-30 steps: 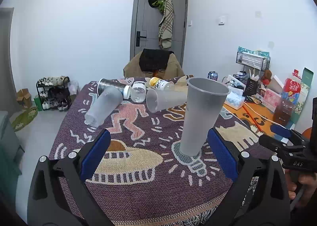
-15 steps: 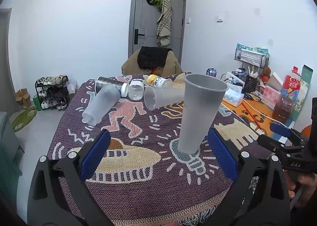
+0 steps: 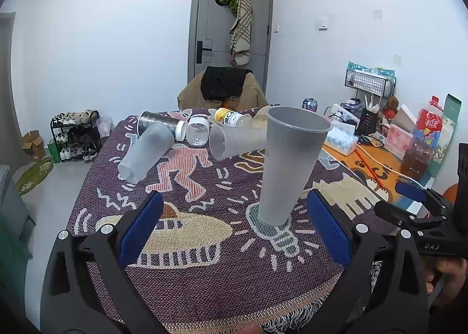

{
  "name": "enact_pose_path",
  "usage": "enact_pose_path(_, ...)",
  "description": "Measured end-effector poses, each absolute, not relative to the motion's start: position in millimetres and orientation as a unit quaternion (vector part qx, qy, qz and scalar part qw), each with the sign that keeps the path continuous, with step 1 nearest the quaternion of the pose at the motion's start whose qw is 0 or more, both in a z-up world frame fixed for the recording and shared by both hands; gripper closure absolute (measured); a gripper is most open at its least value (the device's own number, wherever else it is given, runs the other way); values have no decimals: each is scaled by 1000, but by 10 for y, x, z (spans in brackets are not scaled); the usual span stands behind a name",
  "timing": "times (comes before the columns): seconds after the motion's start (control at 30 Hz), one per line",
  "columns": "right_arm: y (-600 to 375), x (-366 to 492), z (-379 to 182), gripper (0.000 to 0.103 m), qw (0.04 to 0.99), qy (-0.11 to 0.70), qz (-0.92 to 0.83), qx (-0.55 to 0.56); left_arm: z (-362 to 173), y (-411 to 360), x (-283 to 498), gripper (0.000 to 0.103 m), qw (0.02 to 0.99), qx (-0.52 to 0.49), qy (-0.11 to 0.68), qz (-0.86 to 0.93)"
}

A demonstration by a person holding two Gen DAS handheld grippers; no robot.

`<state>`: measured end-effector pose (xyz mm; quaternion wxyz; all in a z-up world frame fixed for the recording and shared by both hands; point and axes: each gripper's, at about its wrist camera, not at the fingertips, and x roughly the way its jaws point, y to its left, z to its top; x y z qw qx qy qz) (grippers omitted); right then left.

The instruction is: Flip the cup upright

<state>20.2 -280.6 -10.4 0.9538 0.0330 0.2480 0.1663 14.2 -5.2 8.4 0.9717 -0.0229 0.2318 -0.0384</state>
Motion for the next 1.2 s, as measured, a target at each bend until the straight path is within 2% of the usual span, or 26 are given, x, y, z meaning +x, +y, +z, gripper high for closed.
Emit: enact_pose_path(1.2,-2798,277,-191,8,953,258,156,45,20,-22,223,6,971,-31,237,-14)
